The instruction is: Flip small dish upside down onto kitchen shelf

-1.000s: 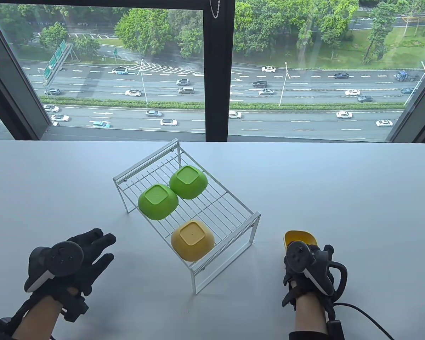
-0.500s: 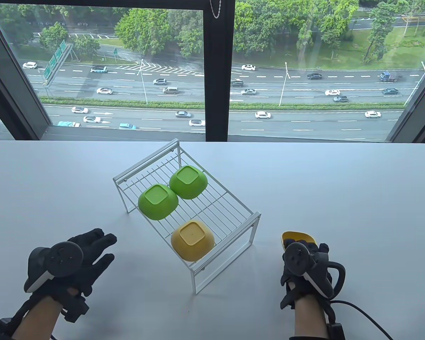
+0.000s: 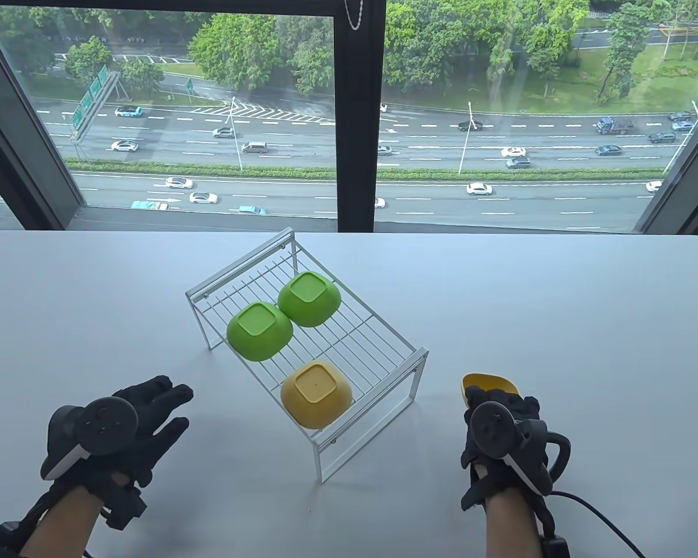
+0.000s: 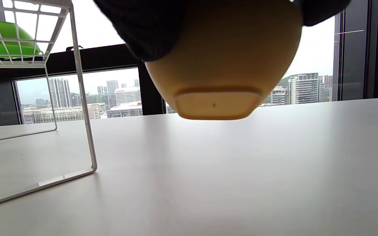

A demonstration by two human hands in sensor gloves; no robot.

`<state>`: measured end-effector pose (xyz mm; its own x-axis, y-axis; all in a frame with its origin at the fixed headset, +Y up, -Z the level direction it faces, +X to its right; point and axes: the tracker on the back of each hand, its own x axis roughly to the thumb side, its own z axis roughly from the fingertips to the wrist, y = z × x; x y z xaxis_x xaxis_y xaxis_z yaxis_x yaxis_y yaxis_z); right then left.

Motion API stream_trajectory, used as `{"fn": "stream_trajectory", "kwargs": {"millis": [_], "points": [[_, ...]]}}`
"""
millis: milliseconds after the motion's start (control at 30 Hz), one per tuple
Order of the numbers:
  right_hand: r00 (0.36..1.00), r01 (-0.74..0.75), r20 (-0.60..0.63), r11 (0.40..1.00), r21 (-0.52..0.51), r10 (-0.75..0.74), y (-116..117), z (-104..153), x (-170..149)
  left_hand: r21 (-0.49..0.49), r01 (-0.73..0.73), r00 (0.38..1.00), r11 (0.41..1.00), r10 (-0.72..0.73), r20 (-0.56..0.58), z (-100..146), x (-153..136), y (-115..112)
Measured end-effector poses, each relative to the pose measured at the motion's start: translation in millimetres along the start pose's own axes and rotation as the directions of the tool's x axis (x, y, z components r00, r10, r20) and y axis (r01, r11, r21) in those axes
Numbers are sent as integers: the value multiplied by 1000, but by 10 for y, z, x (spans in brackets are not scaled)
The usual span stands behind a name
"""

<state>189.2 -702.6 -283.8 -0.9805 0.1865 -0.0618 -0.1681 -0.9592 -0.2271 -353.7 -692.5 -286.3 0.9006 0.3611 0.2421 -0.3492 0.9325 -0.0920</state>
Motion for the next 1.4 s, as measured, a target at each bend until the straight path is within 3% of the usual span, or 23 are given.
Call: {"fn": "stream_trajectory", "kwargs": {"millis": [400,867,1400], "points": [[999,-1,49,995,-97,6,-144,63,58,-11,-7,1000,1000,7,22,-2,46,-26],[983,63,182,944,-323,-4,-370,189,187,-3,-34,998,999,34,50,5,81,-1],[950,167,310,899,-405,-37,-496,311,347,1,-57,997,998,57,55,5,91,17]]}}
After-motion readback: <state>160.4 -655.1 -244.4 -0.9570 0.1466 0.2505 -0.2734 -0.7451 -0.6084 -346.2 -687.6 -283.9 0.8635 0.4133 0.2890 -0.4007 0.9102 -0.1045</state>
